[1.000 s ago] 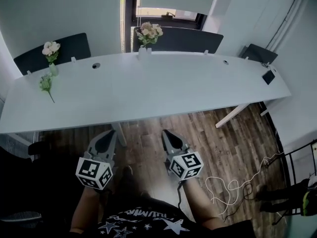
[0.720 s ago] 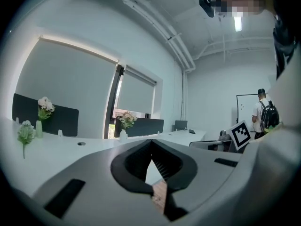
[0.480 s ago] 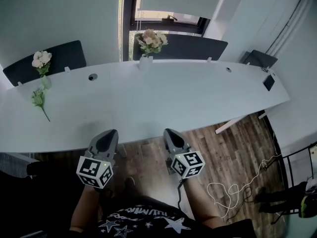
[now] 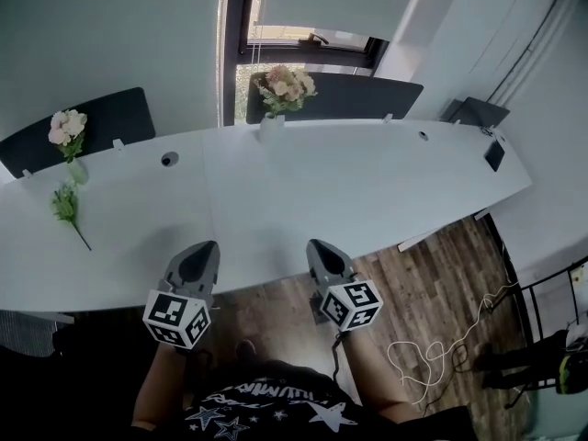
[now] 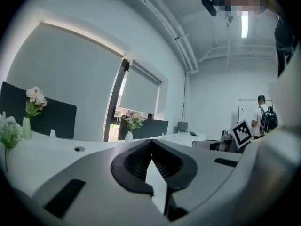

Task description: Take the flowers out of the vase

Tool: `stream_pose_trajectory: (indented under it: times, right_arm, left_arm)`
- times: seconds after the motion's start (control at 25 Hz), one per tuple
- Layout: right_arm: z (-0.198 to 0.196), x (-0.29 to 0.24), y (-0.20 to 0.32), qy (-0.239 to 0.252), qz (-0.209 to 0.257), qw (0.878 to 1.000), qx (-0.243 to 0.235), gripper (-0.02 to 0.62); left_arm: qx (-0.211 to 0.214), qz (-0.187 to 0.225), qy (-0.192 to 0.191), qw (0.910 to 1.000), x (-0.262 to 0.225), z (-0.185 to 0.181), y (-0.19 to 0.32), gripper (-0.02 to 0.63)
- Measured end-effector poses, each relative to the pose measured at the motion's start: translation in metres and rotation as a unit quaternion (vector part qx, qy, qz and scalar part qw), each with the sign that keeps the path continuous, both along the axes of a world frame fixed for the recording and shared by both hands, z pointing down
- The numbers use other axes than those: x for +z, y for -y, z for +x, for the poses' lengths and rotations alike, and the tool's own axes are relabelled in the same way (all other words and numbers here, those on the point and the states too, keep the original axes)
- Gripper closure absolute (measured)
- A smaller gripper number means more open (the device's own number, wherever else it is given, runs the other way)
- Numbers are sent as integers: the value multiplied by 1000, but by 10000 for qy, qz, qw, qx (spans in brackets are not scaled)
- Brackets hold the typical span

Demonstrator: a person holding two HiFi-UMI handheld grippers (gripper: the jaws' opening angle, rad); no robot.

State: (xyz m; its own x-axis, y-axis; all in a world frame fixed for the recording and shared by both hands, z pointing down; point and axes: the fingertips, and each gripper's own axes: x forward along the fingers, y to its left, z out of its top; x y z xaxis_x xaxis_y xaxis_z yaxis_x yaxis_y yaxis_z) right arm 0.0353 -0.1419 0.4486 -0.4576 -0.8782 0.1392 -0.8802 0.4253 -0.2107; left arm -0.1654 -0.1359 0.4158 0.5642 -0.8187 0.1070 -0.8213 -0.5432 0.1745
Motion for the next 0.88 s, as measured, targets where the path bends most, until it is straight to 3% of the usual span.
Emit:
stream_pose_trajectory:
  times: [0.4, 0.88]
  right_arm:
    - [9, -1, 6, -66, -50, 9993, 377, 592]
    - [10, 7, 73, -7, -30, 9999, -152, 592]
  left_arm:
    - [259, 47, 8, 9997, 0, -5, 27, 597]
    - [-118, 131, 225, 9996, -4, 6, 78, 597]
